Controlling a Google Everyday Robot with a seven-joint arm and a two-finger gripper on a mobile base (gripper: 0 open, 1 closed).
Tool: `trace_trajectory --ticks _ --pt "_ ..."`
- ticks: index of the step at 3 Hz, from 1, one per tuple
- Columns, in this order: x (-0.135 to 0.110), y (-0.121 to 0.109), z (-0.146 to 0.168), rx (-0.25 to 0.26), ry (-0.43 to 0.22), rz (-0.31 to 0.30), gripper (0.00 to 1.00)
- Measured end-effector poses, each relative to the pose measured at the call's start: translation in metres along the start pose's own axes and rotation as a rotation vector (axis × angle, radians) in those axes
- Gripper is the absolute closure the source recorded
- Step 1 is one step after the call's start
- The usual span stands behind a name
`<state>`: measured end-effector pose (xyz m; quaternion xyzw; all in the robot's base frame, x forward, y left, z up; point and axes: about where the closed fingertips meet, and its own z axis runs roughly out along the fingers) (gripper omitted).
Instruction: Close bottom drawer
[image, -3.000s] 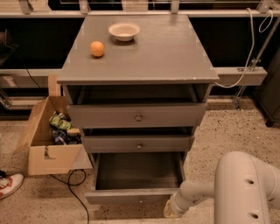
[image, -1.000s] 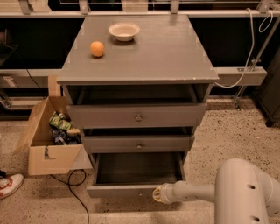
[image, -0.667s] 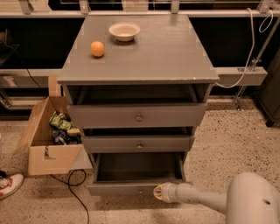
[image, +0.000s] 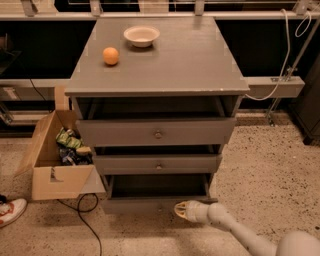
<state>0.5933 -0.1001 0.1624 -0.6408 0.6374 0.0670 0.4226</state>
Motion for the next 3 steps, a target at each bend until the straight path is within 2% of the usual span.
trace_trajectory --ticks 1,2,3 --pt "-0.008 -0.024 0.015 0.020 -0.110 0.014 1.00" --pt "-0.004 -0.060 0.026 0.049 -0.191 0.049 1.00" --pt "-0.001 -0.080 0.030 0.073 -0.220 0.070 1.00"
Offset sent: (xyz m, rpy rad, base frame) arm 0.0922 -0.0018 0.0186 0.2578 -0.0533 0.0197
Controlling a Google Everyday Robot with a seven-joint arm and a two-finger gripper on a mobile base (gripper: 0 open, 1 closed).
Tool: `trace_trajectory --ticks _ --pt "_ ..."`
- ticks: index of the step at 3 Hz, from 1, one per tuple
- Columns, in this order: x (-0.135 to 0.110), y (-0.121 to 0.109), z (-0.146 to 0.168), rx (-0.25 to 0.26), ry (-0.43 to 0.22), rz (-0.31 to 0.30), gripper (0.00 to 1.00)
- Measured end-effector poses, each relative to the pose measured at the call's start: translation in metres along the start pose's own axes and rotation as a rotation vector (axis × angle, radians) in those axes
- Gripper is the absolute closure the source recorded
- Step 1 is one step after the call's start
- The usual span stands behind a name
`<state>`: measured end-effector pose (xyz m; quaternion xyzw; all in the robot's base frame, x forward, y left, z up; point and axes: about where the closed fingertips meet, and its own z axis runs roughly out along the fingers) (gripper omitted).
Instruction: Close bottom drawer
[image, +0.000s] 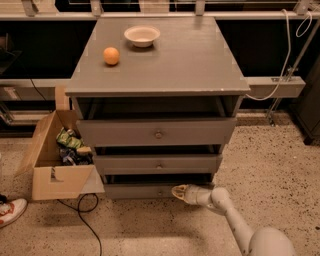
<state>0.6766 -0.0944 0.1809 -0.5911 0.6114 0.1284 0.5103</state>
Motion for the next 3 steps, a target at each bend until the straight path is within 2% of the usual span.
trace_trajectory --ticks 1,2,3 --pt "0.001 -0.017 0.000 0.004 -0.044 0.022 1.00" --pt "-0.003 -0.014 -0.002 -0.046 -0.078 0.017 1.00" --pt "-0.006 0.012 -0.024 -0.185 -0.080 -0.021 1.00"
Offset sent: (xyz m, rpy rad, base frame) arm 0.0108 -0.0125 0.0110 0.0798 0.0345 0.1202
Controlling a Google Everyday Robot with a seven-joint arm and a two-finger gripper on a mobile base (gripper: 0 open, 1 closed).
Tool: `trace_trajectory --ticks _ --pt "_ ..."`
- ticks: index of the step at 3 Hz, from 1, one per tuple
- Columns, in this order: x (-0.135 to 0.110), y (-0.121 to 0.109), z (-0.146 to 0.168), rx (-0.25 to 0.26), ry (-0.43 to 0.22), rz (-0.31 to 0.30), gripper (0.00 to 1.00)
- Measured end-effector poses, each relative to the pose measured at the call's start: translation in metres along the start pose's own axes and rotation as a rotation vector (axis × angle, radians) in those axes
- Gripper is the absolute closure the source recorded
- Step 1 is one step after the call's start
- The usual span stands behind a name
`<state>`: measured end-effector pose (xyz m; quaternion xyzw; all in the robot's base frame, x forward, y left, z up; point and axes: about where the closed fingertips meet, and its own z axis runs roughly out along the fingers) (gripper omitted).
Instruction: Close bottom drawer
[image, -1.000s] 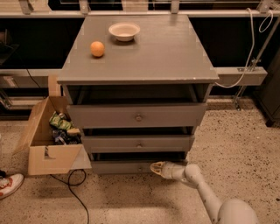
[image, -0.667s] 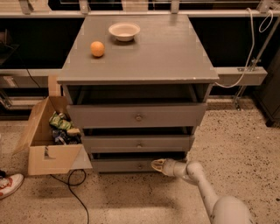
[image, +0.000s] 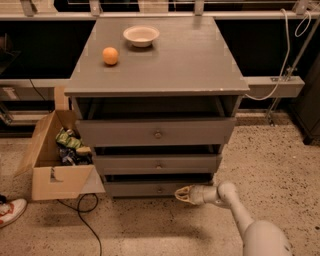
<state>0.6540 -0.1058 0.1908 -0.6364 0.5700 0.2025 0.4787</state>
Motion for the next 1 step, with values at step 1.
trace_trajectory --ticks 1 --pt "-0.0110 0.0492 -0.0429 -0.155 0.022 -0.031 1.00"
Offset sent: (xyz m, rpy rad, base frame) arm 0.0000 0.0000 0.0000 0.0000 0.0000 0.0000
